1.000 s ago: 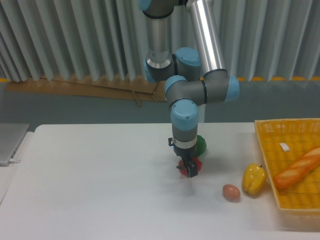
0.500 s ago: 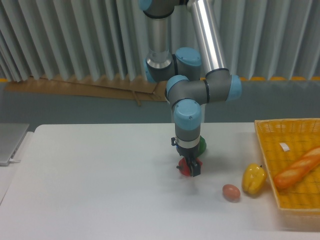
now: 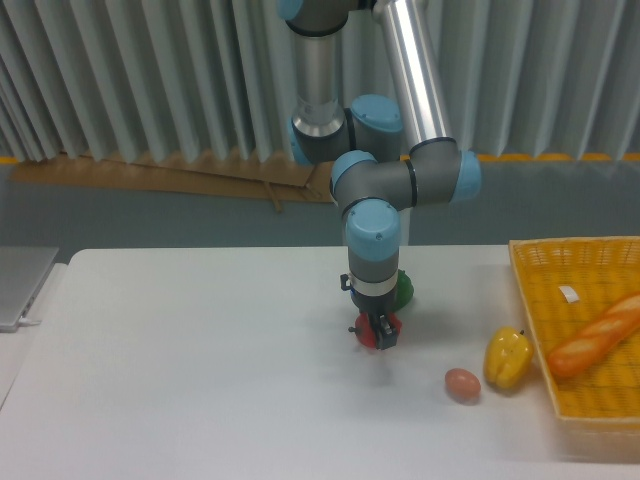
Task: Place the red peppers in a basket
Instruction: 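Adjust the grip on the red pepper and begin lifting it, then carry the held red pepper up and over into the yellow basket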
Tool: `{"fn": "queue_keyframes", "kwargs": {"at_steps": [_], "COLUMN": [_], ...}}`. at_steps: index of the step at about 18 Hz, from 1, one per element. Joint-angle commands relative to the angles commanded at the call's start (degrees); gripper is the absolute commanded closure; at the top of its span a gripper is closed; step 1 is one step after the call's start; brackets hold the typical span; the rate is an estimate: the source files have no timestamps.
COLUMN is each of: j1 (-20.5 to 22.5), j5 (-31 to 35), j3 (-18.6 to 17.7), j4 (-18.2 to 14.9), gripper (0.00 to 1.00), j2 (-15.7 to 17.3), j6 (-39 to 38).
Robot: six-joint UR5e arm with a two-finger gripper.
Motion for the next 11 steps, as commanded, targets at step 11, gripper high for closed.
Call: {"fn": "queue_keyframes", "kwargs": {"at_steps": [11], "j1": [3.51], "j5": [-0.26], "j3": [4.13], "j4": [-2.55], "gripper": [0.56], "j2": [3.34], "j6": [1.4]}}
